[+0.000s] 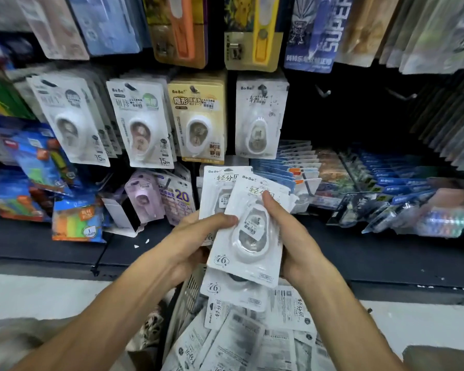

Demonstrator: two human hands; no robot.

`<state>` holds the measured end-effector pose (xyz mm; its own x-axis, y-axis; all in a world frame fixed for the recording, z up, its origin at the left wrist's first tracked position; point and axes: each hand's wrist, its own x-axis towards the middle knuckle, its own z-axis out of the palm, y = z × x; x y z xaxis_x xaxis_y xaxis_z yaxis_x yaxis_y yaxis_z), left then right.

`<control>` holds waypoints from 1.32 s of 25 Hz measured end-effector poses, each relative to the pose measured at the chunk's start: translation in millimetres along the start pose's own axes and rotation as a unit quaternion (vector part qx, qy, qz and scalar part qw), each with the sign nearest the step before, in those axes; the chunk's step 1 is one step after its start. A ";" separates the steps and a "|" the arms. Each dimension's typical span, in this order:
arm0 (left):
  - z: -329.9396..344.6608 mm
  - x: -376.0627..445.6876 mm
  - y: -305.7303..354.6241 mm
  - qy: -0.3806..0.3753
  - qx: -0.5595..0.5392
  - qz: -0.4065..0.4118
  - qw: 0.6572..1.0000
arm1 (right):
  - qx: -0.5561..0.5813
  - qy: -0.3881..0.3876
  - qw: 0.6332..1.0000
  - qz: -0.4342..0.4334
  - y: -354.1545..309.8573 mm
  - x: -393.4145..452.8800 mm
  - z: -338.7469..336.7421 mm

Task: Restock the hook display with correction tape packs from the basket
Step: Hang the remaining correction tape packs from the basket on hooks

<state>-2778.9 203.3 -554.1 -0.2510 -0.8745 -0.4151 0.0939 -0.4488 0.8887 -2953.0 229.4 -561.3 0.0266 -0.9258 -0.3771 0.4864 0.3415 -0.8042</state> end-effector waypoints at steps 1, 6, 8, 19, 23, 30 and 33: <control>0.4 -0.8 8.3 0.008 -0.015 0.011 1.000 | -0.034 -0.012 0.999 -0.024 -5.0 -3.8 1.8; -0.8 -9.0 43.6 -0.054 -0.081 0.102 0.990 | -0.113 -0.066 0.971 -0.200 -35.9 -19.3 5.3; -0.8 -15.6 55.8 -0.069 -0.086 0.135 0.985 | -0.085 -0.061 0.964 -0.246 -47.7 -22.3 5.0; -20.4 -45.5 96.8 0.153 0.120 0.296 0.935 | -0.216 0.100 0.938 -0.253 -93.7 -7.1 20.1; -32.2 -52.7 103.8 0.149 0.089 0.336 0.926 | -0.233 0.117 0.925 -0.275 -94.0 -10.1 18.0; -11.7 -42.6 89.5 0.063 -0.019 0.303 0.951 | -0.275 0.034 0.942 -0.189 -87.6 -12.1 29.5; 4.2 -35.7 86.3 0.052 -0.087 0.287 0.953 | -0.280 -0.204 0.934 -0.081 -73.9 -22.8 37.5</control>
<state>-2765.9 196.5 -461.8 -0.0144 -0.9945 0.1033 0.3480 0.0919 0.9330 -2956.8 219.3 -476.0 0.3791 -0.9182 -0.1149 -0.0175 0.1170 -0.9930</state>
